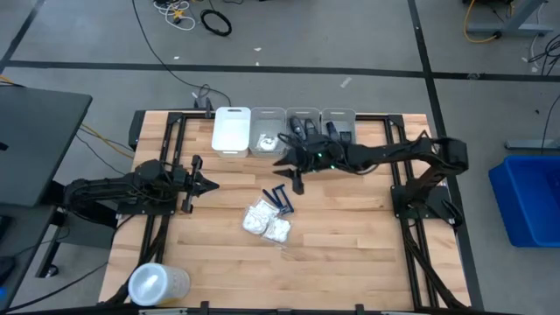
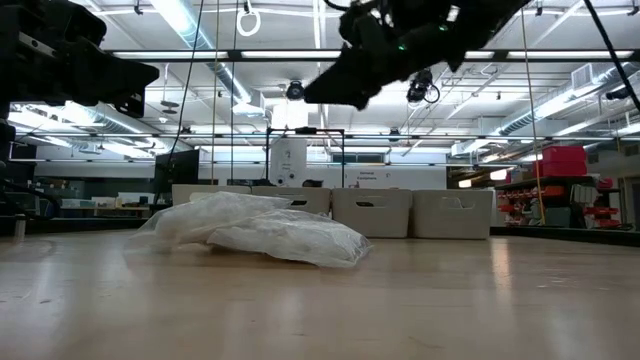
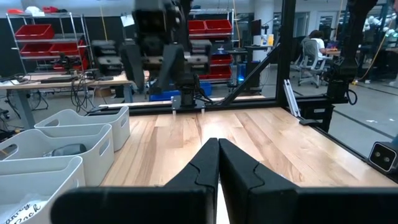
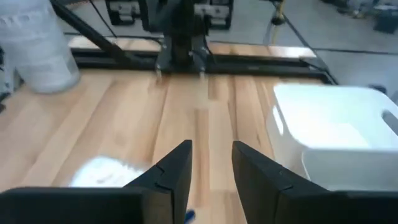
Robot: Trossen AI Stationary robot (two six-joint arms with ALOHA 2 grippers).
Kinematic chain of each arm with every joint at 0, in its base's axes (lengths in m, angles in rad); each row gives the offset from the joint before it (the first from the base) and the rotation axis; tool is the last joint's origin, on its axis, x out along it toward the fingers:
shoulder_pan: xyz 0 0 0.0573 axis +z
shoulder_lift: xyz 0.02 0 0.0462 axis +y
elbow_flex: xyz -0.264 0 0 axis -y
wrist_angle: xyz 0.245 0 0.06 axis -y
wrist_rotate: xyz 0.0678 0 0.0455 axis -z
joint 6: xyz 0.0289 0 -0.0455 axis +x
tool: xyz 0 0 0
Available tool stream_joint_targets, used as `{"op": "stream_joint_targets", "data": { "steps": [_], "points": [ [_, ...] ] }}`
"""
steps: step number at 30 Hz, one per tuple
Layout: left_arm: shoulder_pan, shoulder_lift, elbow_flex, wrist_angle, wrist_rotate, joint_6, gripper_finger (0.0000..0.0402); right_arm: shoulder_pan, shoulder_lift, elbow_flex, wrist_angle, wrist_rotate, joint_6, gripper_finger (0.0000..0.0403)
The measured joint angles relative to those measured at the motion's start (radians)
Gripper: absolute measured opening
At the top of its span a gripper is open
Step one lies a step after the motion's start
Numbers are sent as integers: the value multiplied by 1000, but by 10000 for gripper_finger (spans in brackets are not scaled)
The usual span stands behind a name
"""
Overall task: Pick & Place Travel size toiletries
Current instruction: Put the blue razor into the white bin
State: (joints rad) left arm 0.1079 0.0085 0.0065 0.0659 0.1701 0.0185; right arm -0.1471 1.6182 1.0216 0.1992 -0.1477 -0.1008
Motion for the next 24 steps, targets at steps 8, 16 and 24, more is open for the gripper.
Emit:
{"op": "stream_joint_targets", "data": {
  "steps": [8,16,24],
  "points": [
    [0,0,0,1,0,0,16,35,-178,-266,49,26,47,100],
    [0,0,0,-1,0,0,16,98,-398,-500,79,101,96,67],
    [0,0,0,0,0,0,16,115,-593,-671,80,102,93,43]
  ]
}}
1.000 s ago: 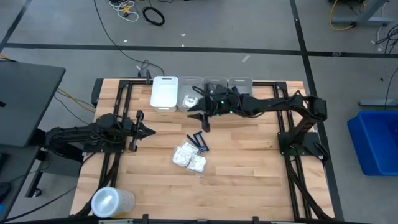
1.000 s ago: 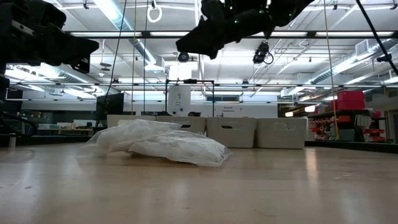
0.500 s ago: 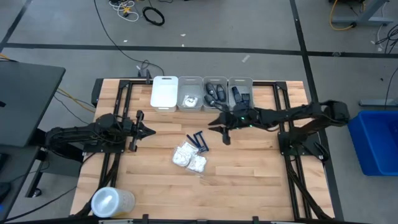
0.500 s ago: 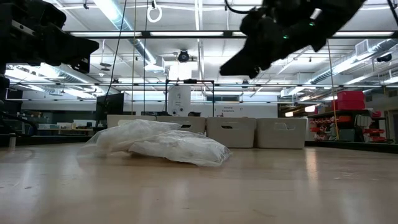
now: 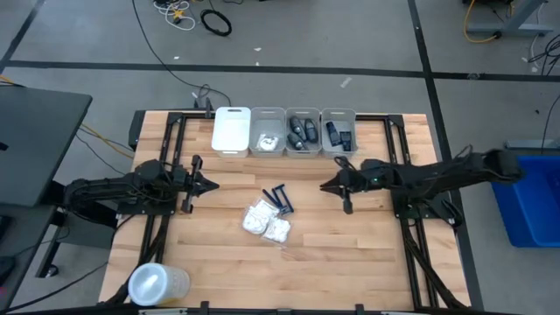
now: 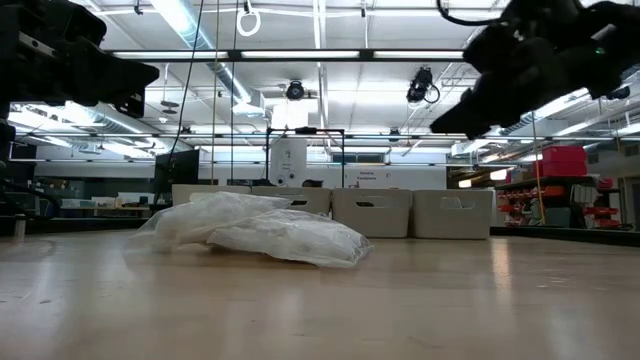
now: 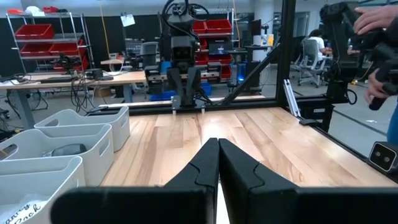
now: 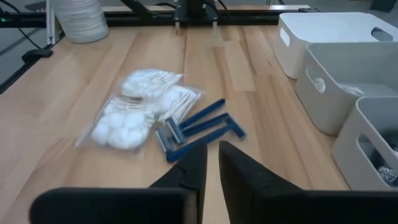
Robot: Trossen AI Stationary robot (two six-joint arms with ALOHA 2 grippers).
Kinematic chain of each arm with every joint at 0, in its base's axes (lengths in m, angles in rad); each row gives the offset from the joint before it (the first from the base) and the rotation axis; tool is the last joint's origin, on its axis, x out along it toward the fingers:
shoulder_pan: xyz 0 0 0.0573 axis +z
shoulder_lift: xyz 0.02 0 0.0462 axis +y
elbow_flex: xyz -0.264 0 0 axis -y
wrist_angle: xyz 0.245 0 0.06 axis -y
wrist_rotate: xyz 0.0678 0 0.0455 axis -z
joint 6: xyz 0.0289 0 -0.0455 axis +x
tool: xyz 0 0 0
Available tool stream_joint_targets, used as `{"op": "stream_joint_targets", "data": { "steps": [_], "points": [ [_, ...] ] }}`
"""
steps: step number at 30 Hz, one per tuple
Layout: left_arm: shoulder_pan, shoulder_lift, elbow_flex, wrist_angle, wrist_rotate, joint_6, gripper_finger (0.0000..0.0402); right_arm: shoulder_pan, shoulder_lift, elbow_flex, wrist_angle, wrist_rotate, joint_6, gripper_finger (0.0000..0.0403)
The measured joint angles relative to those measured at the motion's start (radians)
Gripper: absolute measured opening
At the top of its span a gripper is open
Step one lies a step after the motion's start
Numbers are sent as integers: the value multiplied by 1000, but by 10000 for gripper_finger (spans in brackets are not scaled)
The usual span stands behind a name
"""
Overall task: Pick & Place Travel size toiletries
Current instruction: Put the blue razor into the white bin
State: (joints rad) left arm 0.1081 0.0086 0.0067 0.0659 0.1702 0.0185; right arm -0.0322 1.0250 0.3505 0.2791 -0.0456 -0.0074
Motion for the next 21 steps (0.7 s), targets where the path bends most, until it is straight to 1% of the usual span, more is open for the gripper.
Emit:
{"op": "stream_joint_targets", "data": {
  "steps": [8,15,21],
  "points": [
    [0,0,0,0,0,0,16,0,-194,-137,2,0,-8,23],
    [0,0,0,0,0,0,16,0,-337,-214,2,0,-16,10],
    [0,0,0,0,0,0,16,0,-457,-282,2,0,-51,8]
  ]
}}
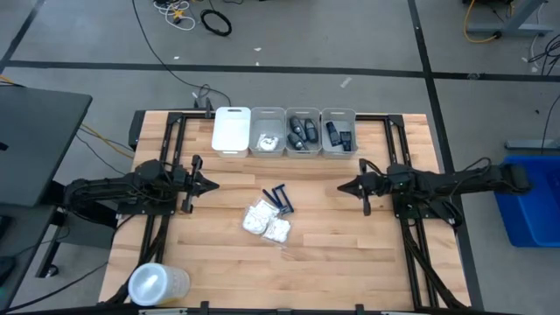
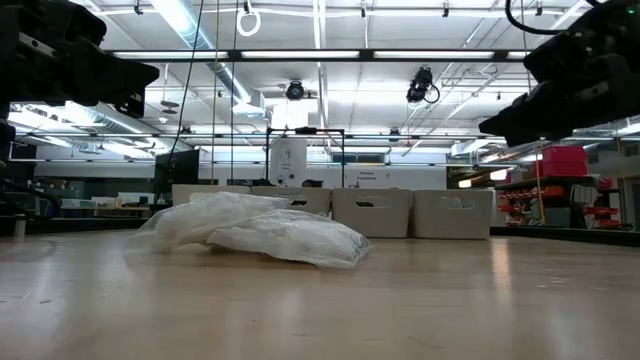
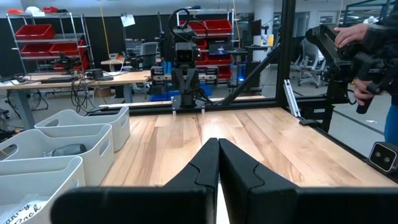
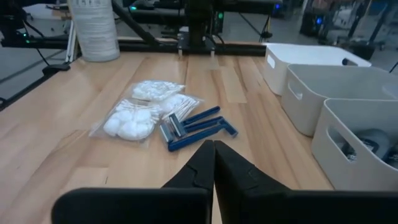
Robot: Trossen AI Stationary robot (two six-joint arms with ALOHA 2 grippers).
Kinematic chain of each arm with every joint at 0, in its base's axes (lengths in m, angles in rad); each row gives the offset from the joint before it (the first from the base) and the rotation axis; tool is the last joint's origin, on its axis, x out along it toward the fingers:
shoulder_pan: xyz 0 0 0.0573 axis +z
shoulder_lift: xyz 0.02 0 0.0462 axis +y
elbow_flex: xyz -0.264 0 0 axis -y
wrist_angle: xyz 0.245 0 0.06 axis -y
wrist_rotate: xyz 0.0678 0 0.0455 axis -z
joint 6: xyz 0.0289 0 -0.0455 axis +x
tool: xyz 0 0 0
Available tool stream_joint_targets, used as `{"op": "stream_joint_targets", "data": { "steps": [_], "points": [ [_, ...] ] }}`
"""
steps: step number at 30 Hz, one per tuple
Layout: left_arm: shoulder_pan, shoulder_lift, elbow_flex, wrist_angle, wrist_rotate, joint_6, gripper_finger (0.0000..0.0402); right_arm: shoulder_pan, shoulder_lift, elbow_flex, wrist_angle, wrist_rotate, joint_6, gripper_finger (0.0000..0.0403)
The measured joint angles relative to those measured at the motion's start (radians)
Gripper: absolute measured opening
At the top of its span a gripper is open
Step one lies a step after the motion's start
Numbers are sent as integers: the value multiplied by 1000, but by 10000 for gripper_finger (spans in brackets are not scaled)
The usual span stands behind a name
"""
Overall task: Pick & Place Travel size toiletries
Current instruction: Put the blue razor into the white bin
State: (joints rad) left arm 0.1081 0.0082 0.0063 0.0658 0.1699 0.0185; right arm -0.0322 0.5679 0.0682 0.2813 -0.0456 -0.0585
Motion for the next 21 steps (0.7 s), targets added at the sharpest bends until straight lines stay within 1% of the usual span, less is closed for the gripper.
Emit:
{"op": "stream_joint_targets", "data": {
  "steps": [6,11,21],
  "points": [
    [0,0,0,0,0,0,16,0,-106,-59,-9,0,-21,8],
    [0,0,0,0,0,0,16,0,-180,-59,-52,0,-20,8],
    [0,0,0,0,0,0,16,0,-351,-59,-64,0,-18,9]
  ]
}}
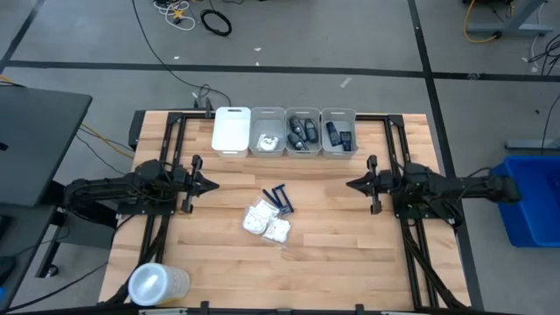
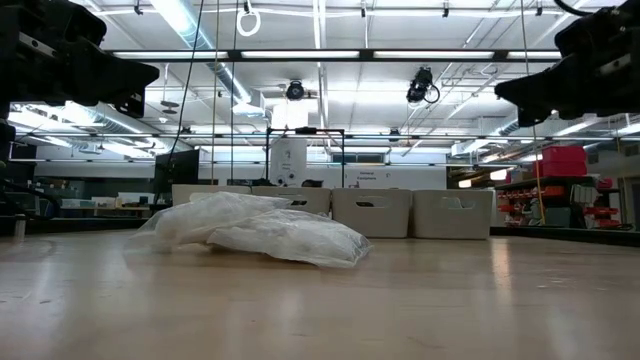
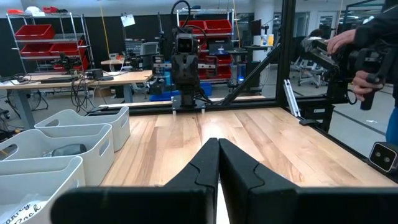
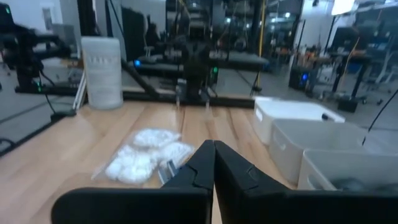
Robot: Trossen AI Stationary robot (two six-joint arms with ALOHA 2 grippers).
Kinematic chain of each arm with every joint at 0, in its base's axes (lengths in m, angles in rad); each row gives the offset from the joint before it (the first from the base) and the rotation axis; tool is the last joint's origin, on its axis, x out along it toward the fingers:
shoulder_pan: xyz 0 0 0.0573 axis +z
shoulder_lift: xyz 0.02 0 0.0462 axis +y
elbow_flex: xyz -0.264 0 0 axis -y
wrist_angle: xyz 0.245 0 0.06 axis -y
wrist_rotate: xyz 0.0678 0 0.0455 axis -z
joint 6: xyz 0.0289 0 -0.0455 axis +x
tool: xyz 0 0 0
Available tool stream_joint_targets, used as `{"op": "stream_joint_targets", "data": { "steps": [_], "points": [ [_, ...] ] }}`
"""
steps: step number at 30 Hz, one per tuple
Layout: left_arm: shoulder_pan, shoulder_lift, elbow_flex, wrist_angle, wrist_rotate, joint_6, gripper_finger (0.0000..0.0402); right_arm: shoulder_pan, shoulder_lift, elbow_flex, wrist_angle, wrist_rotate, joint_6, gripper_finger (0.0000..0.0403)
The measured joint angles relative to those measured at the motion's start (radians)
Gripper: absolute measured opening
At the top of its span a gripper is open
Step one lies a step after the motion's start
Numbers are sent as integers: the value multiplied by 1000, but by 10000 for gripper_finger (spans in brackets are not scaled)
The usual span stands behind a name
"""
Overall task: Pick & Place Travel size toiletries
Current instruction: Put the blue razor into the white bin
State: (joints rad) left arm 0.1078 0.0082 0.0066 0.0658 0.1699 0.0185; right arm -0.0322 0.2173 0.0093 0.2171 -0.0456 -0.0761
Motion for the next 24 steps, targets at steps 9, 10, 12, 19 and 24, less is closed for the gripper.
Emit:
{"op": "stream_joint_targets", "data": {
  "steps": [9,10,12,19,24],
  "points": [
    [0,0,0,0,0,0,16,0,-113,0,-127,0,0,9],
    [0,0,0,0,0,0,16,0,-124,0,-142,0,0,10],
    [0,0,0,0,0,0,16,0,-144,0,-169,0,0,10],
    [0,0,0,0,0,0,16,0,-213,0,-201,0,0,11],
    [0,0,0,0,0,0,16,0,-218,0,-201,0,0,11]
  ]
}}
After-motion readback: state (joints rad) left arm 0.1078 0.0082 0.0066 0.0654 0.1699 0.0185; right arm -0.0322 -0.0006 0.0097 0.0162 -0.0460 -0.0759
